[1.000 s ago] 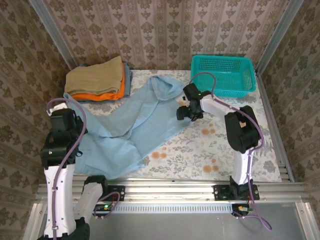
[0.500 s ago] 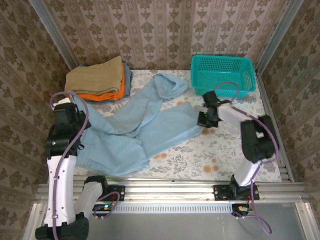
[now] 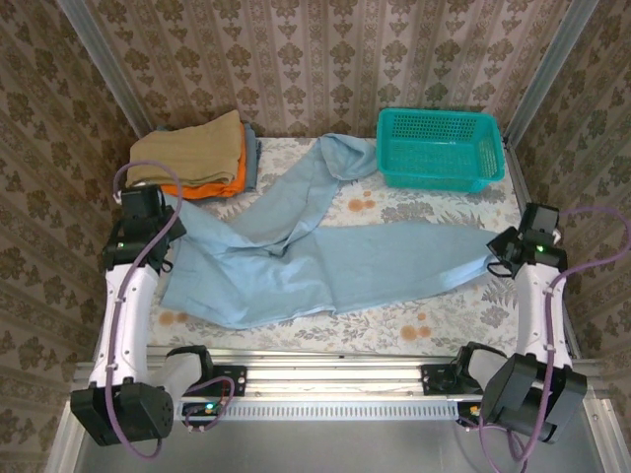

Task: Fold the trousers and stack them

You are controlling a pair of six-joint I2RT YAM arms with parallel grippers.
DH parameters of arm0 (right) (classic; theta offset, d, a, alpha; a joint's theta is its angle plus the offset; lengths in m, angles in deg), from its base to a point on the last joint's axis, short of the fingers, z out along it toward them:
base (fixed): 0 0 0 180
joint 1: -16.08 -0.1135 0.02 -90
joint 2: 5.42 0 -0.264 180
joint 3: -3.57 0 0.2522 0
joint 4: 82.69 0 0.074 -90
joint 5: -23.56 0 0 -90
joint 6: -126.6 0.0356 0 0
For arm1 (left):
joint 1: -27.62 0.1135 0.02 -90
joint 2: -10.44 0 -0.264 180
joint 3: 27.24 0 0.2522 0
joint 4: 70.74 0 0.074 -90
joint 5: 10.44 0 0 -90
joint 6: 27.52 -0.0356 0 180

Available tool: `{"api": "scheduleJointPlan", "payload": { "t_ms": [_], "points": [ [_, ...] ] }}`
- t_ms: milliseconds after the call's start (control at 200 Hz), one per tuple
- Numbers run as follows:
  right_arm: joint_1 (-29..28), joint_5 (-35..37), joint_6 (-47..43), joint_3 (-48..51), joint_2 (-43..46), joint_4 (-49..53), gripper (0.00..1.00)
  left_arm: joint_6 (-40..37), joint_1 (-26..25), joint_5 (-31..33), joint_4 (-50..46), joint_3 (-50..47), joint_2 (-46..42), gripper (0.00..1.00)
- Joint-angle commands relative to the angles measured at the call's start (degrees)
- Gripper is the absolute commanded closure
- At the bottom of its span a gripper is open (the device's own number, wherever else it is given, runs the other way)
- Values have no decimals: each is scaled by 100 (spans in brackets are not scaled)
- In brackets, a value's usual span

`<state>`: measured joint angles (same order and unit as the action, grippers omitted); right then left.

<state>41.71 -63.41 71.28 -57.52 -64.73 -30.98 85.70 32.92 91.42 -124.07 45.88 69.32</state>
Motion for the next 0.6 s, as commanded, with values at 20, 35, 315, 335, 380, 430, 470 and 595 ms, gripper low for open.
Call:
{"api": "scheduleJointPlan", "payload": {
  "t_ms": [20,35,315,335,380,430,470,595],
  "points": [
    [203,-119,320,153,42,-84,74,309,755,-10,215,-222,216,93],
    [192,-171,327,135,16,-98,69,314,844,-75,213,-237,265,88],
    [-1486,-175,95,-444,-249,-162,45,258,1150,-262,-339,418,302,8],
    [-1712,-155,92,-482,-302,-219,44,304,1090,-378,-384,431,253,7],
    [-2088,-194,132,-549,-487,-370,42,393,804,-596,-341,337,98,5],
    [-2512,-311,179,-644,-802,-588,42,535,246,-644,-306,176,-33,2],
    [-2866,-359,188,-793,-1135,-684,43,726,-309,-616,-266,0,-104,2],
    [-3957,-213,76,-1303,-2279,-1019,51,1419,-2016,-504,498,-718,-130,2]
  ]
}}
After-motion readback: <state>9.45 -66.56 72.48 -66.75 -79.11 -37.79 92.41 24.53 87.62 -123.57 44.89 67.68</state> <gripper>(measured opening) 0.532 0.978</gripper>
